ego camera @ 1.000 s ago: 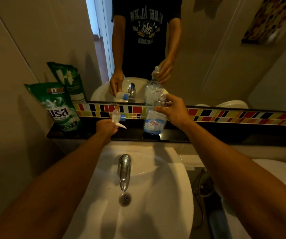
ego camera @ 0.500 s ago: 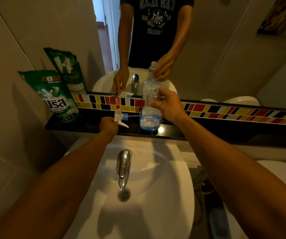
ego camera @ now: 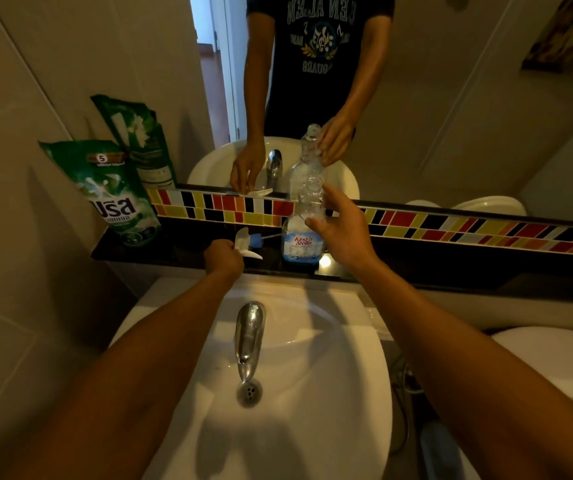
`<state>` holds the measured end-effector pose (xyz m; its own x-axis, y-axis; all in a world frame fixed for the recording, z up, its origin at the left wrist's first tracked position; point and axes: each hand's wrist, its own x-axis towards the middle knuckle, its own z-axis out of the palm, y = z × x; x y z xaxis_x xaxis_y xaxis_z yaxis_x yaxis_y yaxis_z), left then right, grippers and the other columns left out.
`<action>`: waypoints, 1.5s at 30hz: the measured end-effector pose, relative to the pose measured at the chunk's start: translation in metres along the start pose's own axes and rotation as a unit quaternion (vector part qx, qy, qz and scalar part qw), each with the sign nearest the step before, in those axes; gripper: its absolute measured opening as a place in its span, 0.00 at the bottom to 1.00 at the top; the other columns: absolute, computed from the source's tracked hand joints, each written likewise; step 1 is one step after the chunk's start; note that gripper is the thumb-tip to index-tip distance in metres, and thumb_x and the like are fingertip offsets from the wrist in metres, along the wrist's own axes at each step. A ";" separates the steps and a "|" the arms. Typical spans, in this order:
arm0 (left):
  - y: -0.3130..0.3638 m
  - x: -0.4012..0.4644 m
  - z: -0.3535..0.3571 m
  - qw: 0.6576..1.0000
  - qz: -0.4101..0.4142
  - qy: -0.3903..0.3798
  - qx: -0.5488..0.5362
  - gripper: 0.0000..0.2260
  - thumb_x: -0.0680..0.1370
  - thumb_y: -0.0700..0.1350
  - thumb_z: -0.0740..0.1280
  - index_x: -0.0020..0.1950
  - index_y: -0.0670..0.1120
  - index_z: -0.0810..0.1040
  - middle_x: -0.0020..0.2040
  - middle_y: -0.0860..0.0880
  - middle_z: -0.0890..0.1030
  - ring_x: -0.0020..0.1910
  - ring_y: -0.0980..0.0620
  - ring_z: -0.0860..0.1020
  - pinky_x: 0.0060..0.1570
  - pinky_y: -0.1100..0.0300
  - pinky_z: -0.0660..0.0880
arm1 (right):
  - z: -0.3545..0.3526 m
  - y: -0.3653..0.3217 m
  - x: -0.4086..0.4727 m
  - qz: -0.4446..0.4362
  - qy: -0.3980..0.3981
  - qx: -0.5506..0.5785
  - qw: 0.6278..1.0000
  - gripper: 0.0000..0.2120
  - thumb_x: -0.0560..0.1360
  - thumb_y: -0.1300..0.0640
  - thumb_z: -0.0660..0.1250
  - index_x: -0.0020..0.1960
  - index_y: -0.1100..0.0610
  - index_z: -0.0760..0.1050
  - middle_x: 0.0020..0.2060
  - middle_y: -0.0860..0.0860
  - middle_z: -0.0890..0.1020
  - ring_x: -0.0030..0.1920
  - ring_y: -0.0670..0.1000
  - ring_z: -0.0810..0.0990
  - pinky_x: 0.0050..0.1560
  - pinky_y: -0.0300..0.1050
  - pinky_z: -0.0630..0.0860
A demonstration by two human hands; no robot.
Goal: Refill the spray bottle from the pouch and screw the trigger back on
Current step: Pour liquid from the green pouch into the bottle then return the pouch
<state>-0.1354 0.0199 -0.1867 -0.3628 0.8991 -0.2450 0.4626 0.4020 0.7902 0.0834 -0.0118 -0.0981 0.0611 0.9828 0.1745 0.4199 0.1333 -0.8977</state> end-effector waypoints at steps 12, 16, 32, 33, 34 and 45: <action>-0.019 -0.024 -0.093 0.990 0.117 0.006 0.076 0.24 0.78 0.50 0.69 0.72 0.44 0.73 0.67 0.42 0.78 0.64 0.43 0.77 0.62 0.49 0.75 | 0.065 -0.027 -0.059 -0.095 0.112 -0.024 0.989 0.13 0.79 0.59 0.70 0.62 0.56 0.74 0.56 0.50 0.77 0.51 0.45 0.79 0.51 0.40 0.80; -0.029 -0.024 -0.148 0.990 0.114 0.021 0.081 0.26 0.76 0.53 0.70 0.72 0.44 0.73 0.69 0.42 0.77 0.67 0.41 0.75 0.65 0.48 0.74 | 0.109 -0.047 -0.055 -0.085 0.032 -0.031 0.995 0.20 0.80 0.57 0.68 0.71 0.55 0.72 0.61 0.49 0.78 0.55 0.44 0.78 0.56 0.43 0.78; -0.018 0.012 -0.274 0.989 0.107 0.099 0.012 0.27 0.78 0.46 0.67 0.77 0.45 0.66 0.71 0.39 0.74 0.68 0.39 0.74 0.63 0.51 0.72 | 0.230 -0.127 0.004 -0.082 -0.119 0.005 0.989 0.21 0.82 0.63 0.64 0.73 0.52 0.70 0.67 0.52 0.79 0.63 0.51 0.79 0.64 0.56 0.79; -0.017 0.019 -0.276 0.990 0.103 0.097 -0.002 0.28 0.78 0.46 0.67 0.77 0.45 0.65 0.72 0.39 0.73 0.69 0.40 0.74 0.65 0.51 0.72 | 0.234 -0.130 0.009 -0.069 -0.125 0.013 0.990 0.21 0.82 0.64 0.63 0.74 0.53 0.70 0.67 0.52 0.79 0.63 0.52 0.79 0.63 0.55 0.79; -0.016 0.025 -0.277 0.990 0.098 0.096 -0.019 0.28 0.78 0.45 0.66 0.78 0.45 0.64 0.73 0.39 0.72 0.70 0.40 0.73 0.65 0.51 0.72 | 0.239 -0.131 0.015 -0.057 -0.128 0.016 0.990 0.21 0.83 0.64 0.62 0.74 0.54 0.69 0.67 0.53 0.79 0.62 0.52 0.79 0.63 0.54 0.79; -0.011 0.088 -0.280 0.988 0.091 0.124 -0.023 0.14 0.83 0.46 0.57 0.67 0.53 0.73 0.58 0.48 0.82 0.42 0.51 0.79 0.36 0.59 0.72 | 0.289 -0.126 0.064 0.022 -0.117 0.024 0.993 0.16 0.82 0.65 0.61 0.69 0.57 0.76 0.61 0.55 0.83 0.56 0.51 0.81 0.49 0.42 0.77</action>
<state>-0.3987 0.0466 -0.0595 -0.4664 0.8835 0.0432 0.5030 0.2247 0.8345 -0.2276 0.0717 -0.0905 -0.1358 0.9899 0.0400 0.3783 0.0891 -0.9214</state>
